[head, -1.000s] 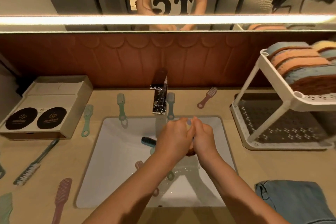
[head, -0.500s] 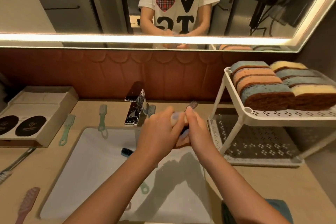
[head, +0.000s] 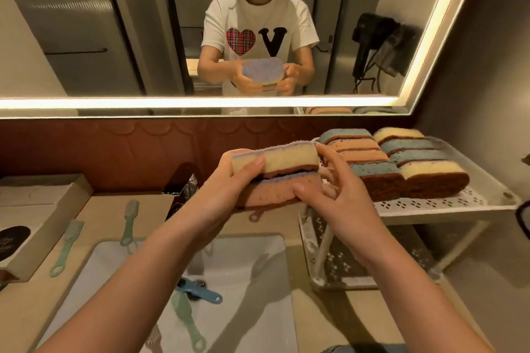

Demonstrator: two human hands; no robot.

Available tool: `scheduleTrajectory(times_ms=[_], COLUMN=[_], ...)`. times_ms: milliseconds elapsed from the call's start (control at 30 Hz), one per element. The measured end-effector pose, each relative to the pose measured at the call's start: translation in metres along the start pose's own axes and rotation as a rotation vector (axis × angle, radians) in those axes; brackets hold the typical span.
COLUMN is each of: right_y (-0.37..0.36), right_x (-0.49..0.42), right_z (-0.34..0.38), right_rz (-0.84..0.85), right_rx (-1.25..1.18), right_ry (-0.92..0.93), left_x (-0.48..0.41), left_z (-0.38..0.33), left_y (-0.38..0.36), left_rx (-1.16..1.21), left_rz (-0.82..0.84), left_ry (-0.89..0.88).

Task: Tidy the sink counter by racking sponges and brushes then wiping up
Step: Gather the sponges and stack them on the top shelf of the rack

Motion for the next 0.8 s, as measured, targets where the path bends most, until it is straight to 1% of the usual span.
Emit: scheduleTrajectory(times_ms=[133,233,333,467,533,700,800], right_y=[0.041,0.063,0.086,0.114,0.129,0.162,0.165], right_x=[0.005,0.009,0.015,0.019,0.023,0.036,0.037], right_z=[0.010,0.013,0.012,0.003,-0.001,-0.011,-0.015], right_rz=[-0.127,-0.170,-0.238,-0.397,-0.488,-0.689,-0.753], right_rx=[0.019,-0.055,-0.123,-0.173,-0.197,-0.283,-0.291], right_ry=[0.048,0.055,0.039,0.005,-0.003,-0.006,0.012], left_x=[-0.018,-0.026,-0.034,-0.050,-0.057,-0.073,-0.073], left_z=[-0.013,-0.023,-0.033,-0.036,-0.034,-0.025,-0.021], left_y=[-0.023,-0.040,-0.062,-0.082,-0.092,-0.115,-0.122], left_rx=[-0.168,-0.297,-0.324,-0.305,-0.351,-0.469,-0.552], left_rz=[0.074,0.120,0.188,0.132,0.150,0.265,0.276], left_ry=[-0.081,-0.141,-0.186,-0.227,-0.255,-0.224,-0.226])
Point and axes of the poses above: each hand's wrist, its own x-axis away from the middle knuckle, its own y-axis out of the back of the hand, z = x × y, the point moved 2 cm from there along -x, towards the middle knuckle, and after that the axes turned 2 degrees about -x, right-handed, at the moved point
